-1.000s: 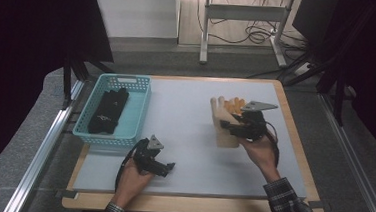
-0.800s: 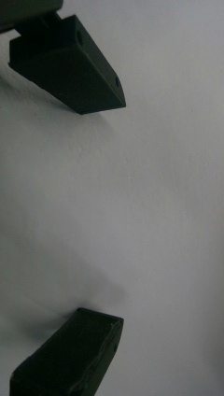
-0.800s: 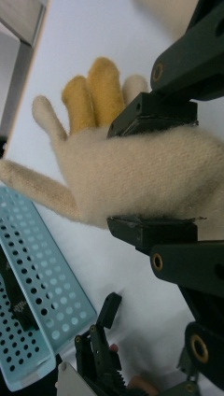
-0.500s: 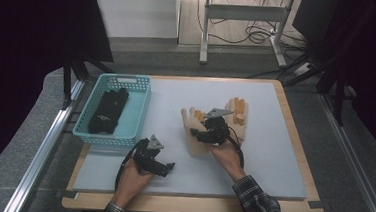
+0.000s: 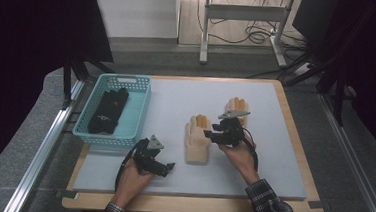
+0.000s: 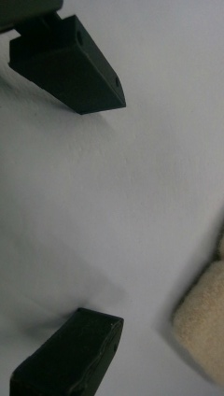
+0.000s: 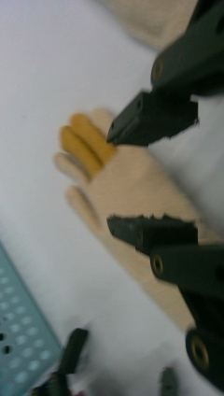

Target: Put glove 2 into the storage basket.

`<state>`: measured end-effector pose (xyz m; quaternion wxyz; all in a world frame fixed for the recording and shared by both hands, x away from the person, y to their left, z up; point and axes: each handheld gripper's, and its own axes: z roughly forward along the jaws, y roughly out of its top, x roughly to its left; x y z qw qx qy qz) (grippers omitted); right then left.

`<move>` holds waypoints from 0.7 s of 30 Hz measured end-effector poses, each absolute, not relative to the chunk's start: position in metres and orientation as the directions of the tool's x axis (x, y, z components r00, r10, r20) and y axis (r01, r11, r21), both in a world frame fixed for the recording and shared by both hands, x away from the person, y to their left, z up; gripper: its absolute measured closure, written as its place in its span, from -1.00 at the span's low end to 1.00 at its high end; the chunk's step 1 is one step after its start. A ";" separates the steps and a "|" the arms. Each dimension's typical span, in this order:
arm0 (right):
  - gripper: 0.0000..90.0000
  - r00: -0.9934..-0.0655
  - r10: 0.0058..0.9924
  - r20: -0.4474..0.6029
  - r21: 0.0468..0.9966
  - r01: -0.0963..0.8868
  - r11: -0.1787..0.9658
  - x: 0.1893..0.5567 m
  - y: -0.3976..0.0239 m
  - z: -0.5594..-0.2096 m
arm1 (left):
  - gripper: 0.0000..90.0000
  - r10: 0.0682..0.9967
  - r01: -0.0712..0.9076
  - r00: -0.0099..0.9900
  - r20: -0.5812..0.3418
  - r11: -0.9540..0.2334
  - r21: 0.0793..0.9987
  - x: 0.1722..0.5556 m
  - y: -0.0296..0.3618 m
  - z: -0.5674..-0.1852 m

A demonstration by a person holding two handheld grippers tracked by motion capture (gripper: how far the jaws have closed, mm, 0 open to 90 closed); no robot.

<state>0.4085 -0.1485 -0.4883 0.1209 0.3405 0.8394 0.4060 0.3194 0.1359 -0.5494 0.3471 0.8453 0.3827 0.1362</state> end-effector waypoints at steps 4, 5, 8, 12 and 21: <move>0.48 -0.740 0.667 0.089 0.745 0.494 0.448 0.404 -0.158 -0.501 | -0.99 0.742 0.553 0.670 -0.036 -0.466 0.691 0.319 0.136 -0.549; 0.51 -0.739 0.667 0.091 0.740 0.498 0.451 0.403 -0.160 -0.504 | -0.99 0.742 0.553 0.670 -0.035 -0.466 0.691 0.319 0.136 -0.549; 0.54 -0.746 0.659 0.094 0.727 0.504 0.467 0.399 -0.164 -0.511 | -0.99 0.742 0.553 0.670 -0.036 -0.466 0.691 0.319 0.136 -0.549; 0.54 -0.764 0.638 0.096 0.716 0.498 0.489 0.389 -0.163 -0.520 | -0.99 0.742 0.553 0.669 -0.036 -0.465 0.691 0.319 0.136 -0.549; 0.45 -0.800 0.596 0.066 0.722 0.451 0.525 0.374 -0.150 -0.524 | -0.99 0.742 0.552 0.670 -0.035 -0.466 0.691 0.319 0.136 -0.549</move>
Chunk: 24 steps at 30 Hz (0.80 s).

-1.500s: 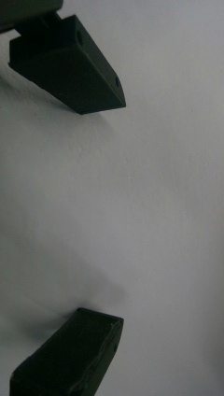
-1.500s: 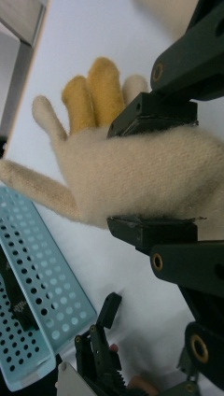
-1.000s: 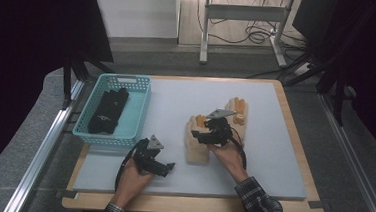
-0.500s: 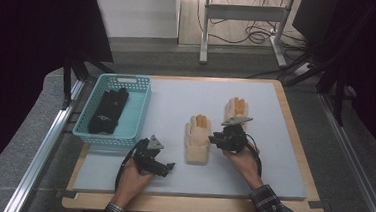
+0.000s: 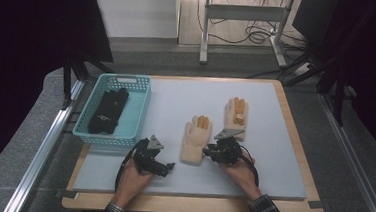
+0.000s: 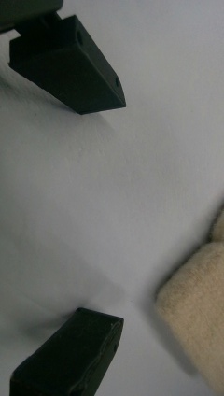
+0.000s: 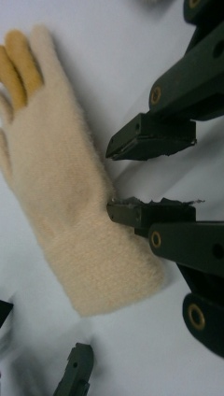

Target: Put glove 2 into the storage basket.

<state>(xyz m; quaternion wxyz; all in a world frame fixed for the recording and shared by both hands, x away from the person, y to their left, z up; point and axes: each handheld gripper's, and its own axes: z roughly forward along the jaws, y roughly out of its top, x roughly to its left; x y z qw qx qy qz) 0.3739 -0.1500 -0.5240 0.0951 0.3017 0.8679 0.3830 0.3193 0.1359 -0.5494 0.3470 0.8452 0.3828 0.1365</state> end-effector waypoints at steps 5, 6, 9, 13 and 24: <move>0.31 -0.769 0.638 0.043 0.744 0.450 0.493 0.383 -0.169 -0.512 | -0.99 0.742 0.552 0.670 -0.035 -0.466 0.691 0.319 0.136 -0.549; 0.28 -0.759 0.650 0.039 0.750 0.452 0.483 0.387 -0.175 -0.509 | -0.99 0.741 0.552 0.670 -0.035 -0.467 0.691 0.319 0.136 -0.549; 0.25 -0.723 0.690 0.022 0.763 0.458 0.456 0.398 -0.193 -0.501 | -0.99 0.742 0.552 0.670 -0.035 -0.466 0.691 0.319 0.136 -0.549; 0.16 -0.672 0.741 -0.010 0.775 0.463 0.430 0.417 -0.216 -0.493 | -0.99 0.742 0.553 0.670 -0.036 -0.466 0.691 0.319 0.136 -0.549; -0.15 -0.682 0.727 -0.077 0.767 0.426 0.480 0.472 -0.248 -0.505 | -0.99 0.741 0.553 0.671 -0.035 -0.467 0.690 0.320 0.136 -0.549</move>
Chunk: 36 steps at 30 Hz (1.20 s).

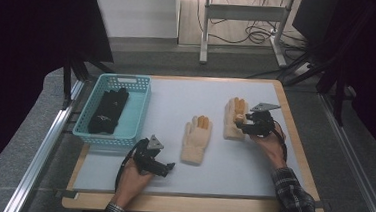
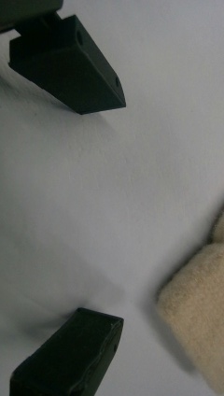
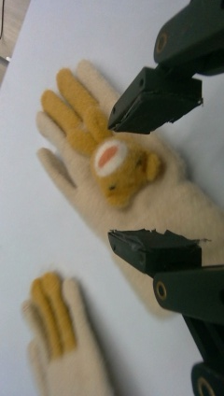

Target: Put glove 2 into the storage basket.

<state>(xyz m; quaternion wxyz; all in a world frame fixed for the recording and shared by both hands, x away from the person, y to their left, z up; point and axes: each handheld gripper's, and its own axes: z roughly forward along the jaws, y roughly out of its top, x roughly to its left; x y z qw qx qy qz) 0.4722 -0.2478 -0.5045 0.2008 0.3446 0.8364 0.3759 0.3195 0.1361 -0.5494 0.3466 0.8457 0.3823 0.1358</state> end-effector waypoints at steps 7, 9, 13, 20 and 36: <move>-0.19 -0.673 0.738 -0.057 0.762 0.448 0.468 0.488 -0.245 -0.516 | -0.99 0.741 0.552 0.671 -0.035 -0.468 0.690 0.320 0.136 -0.549; -0.18 -0.667 0.744 -0.043 0.764 0.458 0.454 0.492 -0.244 -0.519 | -0.99 0.740 0.552 0.671 -0.035 -0.468 0.690 0.320 0.136 -0.549; -0.02 -0.651 0.757 -0.043 0.743 0.486 0.460 0.497 -0.237 -0.525 | -0.99 0.740 0.552 0.671 -0.035 -0.468 0.690 0.320 0.136 -0.549; 0.27 -0.613 0.790 -0.004 0.737 0.532 0.417 0.493 -0.235 -0.519 | -0.99 0.740 0.553 0.671 -0.035 -0.468 0.689 0.320 0.136 -0.549; 0.27 -0.639 0.768 0.038 0.814 0.466 0.348 0.439 -0.215 -0.469 | -0.99 0.740 0.551 0.672 -0.033 -0.470 0.690 0.320 0.136 -0.549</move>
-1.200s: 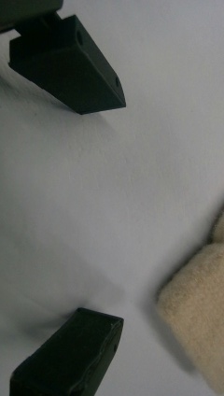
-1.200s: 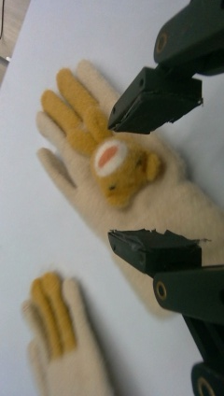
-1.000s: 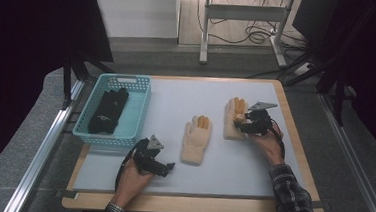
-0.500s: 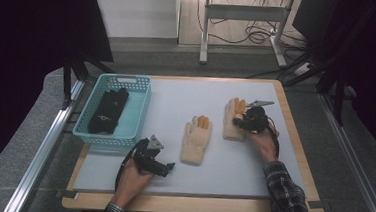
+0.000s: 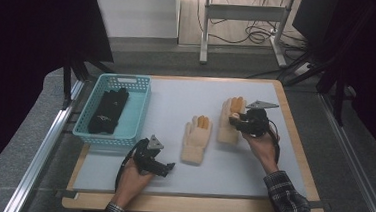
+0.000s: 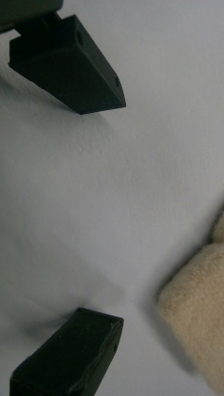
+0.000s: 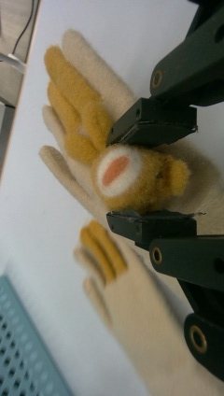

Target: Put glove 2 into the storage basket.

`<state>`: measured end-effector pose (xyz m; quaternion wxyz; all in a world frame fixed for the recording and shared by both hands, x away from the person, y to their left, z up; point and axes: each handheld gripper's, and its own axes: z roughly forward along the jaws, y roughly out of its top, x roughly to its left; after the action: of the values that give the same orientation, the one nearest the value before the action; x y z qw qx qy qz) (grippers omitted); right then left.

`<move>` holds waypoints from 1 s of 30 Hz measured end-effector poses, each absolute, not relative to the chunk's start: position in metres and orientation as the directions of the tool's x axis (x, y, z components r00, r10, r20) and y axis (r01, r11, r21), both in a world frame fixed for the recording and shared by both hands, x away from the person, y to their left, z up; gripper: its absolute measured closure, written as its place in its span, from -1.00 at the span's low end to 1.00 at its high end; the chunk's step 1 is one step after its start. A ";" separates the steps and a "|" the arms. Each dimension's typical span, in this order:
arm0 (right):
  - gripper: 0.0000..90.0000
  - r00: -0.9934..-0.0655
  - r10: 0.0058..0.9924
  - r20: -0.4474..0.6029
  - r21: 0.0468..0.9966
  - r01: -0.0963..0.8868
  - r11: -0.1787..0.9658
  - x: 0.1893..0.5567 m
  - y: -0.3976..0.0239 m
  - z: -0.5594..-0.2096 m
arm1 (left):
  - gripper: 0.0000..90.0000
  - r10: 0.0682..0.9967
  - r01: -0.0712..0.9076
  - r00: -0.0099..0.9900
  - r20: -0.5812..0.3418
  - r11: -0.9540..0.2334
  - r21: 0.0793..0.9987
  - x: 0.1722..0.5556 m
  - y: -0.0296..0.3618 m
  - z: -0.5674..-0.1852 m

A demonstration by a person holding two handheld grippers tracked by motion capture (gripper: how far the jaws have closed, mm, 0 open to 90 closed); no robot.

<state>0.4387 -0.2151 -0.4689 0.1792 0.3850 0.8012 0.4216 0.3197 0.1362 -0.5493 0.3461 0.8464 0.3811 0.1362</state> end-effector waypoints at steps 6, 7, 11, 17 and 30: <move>0.27 -0.667 0.744 0.045 0.831 0.438 0.343 0.411 -0.190 -0.450 | -0.99 0.742 0.554 0.669 -0.038 -0.464 0.692 0.319 0.136 -0.550; 0.27 -0.671 0.740 0.045 0.833 0.434 0.343 0.407 -0.185 -0.448 | -0.99 0.742 0.553 0.669 -0.036 -0.465 0.692 0.319 0.136 -0.550; 0.26 -0.690 0.722 0.045 0.832 0.427 0.356 0.392 -0.162 -0.446 | -0.99 0.741 0.551 0.670 -0.034 -0.467 0.691 0.320 0.136 -0.549; 0.26 -0.689 0.720 0.085 0.822 0.457 0.339 0.380 -0.132 -0.455 | -0.99 0.743 0.552 0.668 -0.037 -0.462 0.694 0.319 0.136 -0.550; 0.21 -0.628 0.774 0.084 0.781 0.524 0.340 0.381 -0.104 -0.500 | -0.99 0.741 0.553 0.670 -0.036 -0.466 0.691 0.319 0.136 -0.549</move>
<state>0.3810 -0.1045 -0.5000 0.1528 0.4035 0.8042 0.4087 0.3195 0.1360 -0.5495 0.3471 0.8453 0.3827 0.1361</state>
